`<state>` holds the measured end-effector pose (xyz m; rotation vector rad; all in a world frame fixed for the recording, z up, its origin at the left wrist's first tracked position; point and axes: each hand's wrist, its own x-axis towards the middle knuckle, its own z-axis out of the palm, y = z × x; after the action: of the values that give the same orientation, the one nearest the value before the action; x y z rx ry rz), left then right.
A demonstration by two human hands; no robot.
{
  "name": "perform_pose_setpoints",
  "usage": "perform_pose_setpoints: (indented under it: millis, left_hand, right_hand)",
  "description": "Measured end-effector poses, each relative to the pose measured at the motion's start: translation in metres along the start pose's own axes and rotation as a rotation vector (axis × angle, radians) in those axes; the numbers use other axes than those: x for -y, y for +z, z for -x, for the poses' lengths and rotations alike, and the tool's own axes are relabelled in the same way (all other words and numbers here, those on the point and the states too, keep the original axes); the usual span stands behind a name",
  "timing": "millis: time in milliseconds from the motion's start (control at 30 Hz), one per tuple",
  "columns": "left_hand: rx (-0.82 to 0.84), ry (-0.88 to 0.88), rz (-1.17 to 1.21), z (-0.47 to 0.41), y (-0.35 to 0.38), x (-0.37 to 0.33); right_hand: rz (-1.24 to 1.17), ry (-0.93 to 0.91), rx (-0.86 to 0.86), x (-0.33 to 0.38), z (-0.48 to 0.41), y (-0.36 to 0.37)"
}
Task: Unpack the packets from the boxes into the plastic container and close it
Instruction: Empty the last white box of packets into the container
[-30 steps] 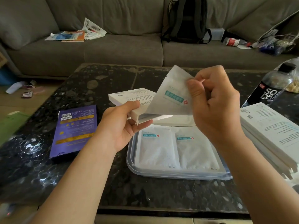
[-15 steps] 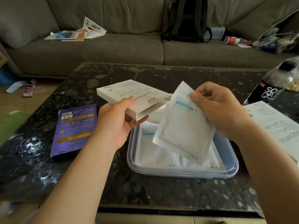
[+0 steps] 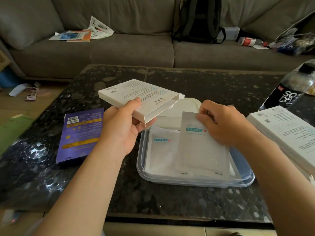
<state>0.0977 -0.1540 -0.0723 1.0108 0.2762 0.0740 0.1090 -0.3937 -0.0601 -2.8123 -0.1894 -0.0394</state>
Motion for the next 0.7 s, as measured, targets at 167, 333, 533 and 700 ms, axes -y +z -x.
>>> perform_pose_setpoints:
  millis: [167,333,533,700]
  left_hand:
    - [0.008,-0.01,0.005,0.001,0.001,0.0]
    - [0.02,-0.012,0.008,0.002,0.002,0.0]
    - [0.035,-0.009,-0.009,0.003,0.004,0.001]
    - [0.034,-0.007,-0.02,0.004,0.006,0.003]
  right_hand:
    - [0.062,-0.063,-0.026,-0.008,0.0,0.003]
    - [0.236,0.045,-0.005,-0.01,0.001,0.004]
    - [0.183,0.015,-0.039,0.016,0.015,0.014]
    - [0.143,0.033,0.385,0.028,0.032,0.026]
